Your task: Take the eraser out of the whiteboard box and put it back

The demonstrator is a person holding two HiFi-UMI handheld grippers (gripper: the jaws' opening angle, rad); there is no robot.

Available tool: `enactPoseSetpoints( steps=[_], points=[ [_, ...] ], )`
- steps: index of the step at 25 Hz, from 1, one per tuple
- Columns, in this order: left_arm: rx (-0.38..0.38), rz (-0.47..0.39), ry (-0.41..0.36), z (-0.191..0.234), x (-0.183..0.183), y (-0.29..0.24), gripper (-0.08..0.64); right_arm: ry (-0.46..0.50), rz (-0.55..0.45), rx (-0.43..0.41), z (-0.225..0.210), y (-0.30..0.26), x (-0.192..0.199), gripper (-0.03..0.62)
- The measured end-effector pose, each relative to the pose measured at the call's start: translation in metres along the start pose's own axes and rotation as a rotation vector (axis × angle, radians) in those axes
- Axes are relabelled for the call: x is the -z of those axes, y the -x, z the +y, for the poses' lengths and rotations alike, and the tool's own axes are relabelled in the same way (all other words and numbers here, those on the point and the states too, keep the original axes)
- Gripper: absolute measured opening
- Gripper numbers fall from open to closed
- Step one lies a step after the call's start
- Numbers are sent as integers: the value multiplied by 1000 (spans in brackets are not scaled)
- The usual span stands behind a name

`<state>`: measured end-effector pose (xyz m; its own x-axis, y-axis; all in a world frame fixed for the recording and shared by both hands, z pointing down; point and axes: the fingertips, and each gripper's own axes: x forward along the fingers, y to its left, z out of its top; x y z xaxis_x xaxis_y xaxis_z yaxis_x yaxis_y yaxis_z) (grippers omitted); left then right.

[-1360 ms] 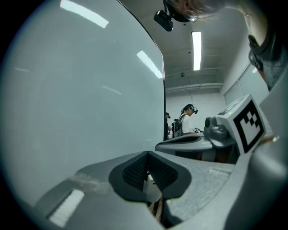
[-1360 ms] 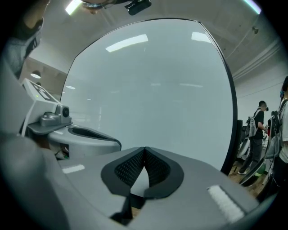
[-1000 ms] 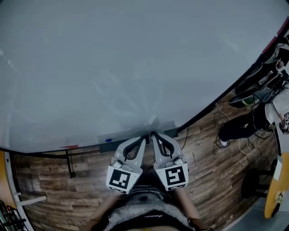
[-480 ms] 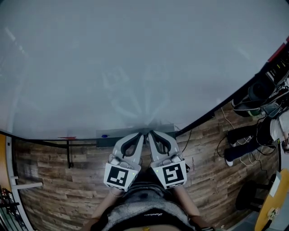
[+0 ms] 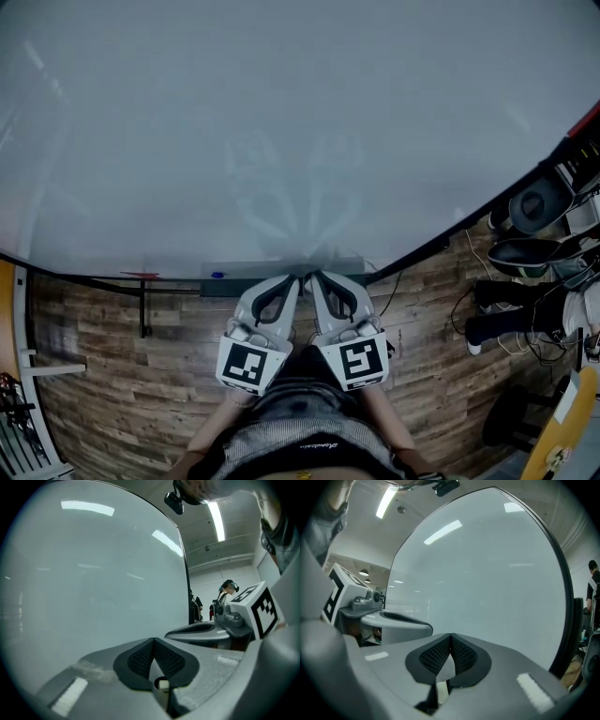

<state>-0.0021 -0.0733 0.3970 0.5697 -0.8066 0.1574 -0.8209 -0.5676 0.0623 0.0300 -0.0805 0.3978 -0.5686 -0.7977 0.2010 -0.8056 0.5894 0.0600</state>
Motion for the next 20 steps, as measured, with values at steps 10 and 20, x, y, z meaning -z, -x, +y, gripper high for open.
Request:
enactPoseSetpoints(
  steps=[10, 20],
  points=[
    [-15, 20, 30, -2, 13, 1, 2, 9, 50, -17, 0, -3, 25, 2],
    [-26, 41, 48, -3, 25, 6, 0, 36, 139, -32, 3, -4, 52, 2]
  ],
)
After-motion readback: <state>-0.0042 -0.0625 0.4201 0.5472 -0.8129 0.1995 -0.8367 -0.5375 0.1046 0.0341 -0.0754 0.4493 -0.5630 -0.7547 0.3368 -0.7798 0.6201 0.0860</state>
